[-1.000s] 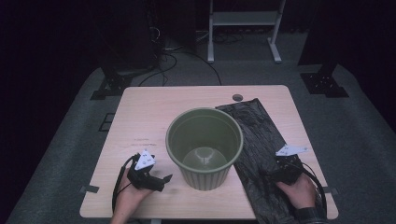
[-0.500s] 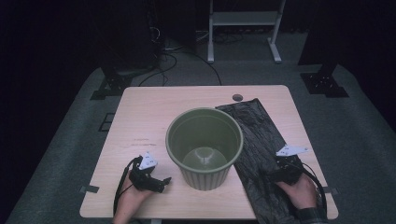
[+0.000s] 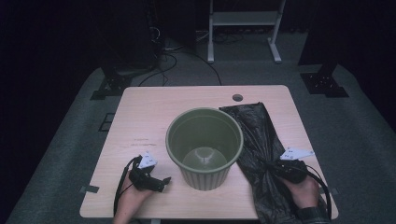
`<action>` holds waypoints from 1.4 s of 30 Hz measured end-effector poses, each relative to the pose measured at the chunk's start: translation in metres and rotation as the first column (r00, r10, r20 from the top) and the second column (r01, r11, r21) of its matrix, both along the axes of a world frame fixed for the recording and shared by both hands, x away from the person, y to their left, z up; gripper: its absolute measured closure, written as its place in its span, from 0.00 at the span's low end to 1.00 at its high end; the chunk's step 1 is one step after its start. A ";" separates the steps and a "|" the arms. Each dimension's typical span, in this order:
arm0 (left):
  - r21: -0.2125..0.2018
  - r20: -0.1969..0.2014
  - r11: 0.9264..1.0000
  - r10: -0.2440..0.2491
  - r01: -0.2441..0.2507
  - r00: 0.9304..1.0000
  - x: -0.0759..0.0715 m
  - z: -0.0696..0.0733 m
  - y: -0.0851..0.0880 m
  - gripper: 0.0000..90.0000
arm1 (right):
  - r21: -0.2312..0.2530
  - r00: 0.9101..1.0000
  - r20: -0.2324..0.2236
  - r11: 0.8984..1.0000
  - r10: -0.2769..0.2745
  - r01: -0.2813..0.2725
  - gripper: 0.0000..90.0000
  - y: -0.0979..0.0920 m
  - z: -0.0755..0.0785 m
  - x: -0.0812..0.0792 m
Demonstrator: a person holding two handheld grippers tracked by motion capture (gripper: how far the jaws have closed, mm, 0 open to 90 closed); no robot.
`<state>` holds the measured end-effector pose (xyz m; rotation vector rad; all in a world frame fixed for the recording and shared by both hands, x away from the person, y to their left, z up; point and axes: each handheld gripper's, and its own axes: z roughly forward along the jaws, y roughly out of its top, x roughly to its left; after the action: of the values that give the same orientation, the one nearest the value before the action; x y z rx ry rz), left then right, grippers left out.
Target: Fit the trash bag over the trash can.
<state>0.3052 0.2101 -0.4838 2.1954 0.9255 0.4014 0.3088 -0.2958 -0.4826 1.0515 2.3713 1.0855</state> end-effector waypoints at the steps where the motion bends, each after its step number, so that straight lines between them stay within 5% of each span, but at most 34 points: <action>1: 0.000 0.000 1.000 0.000 0.000 1.000 0.000 0.000 0.000 0.00 | 0.005 1.000 -0.012 1.000 0.014 -0.014 1.00 -0.001 0.000 -0.001; 11: 0.000 0.000 1.000 0.001 -0.001 1.000 0.000 0.000 0.000 0.00 | 0.059 0.986 -0.074 0.988 0.148 -0.143 1.00 -0.003 0.001 -0.028; 16: 0.000 0.001 1.000 0.002 -0.002 1.000 0.000 0.000 0.000 0.00 | 0.054 0.988 -0.054 0.988 0.148 -0.145 0.71 0.001 0.009 -0.037; 21: 0.000 0.001 1.000 0.007 -0.007 1.000 0.000 0.000 -0.001 0.00 | 0.025 0.999 0.025 0.999 0.021 -0.022 0.41 0.000 0.027 -0.034; 27: 0.000 0.001 1.000 0.007 -0.007 1.000 0.000 0.000 -0.001 0.00 | 0.023 0.992 0.000 0.992 -0.127 0.127 0.19 -0.018 0.027 -0.013; 35: 0.000 0.001 1.000 0.007 -0.007 1.000 0.000 0.000 -0.001 0.00 | -0.048 0.978 -0.081 0.981 -0.191 0.188 0.12 -0.030 0.006 0.008; 42: 0.000 0.001 1.000 0.007 -0.007 1.000 0.000 0.000 -0.001 0.00 | -0.013 0.974 -0.118 0.981 -0.191 0.191 0.10 -0.033 0.003 0.013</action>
<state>0.3051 0.2095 -0.4839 2.1919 0.9326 0.4059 0.3220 -0.3293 -0.4799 1.3480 2.3009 0.9769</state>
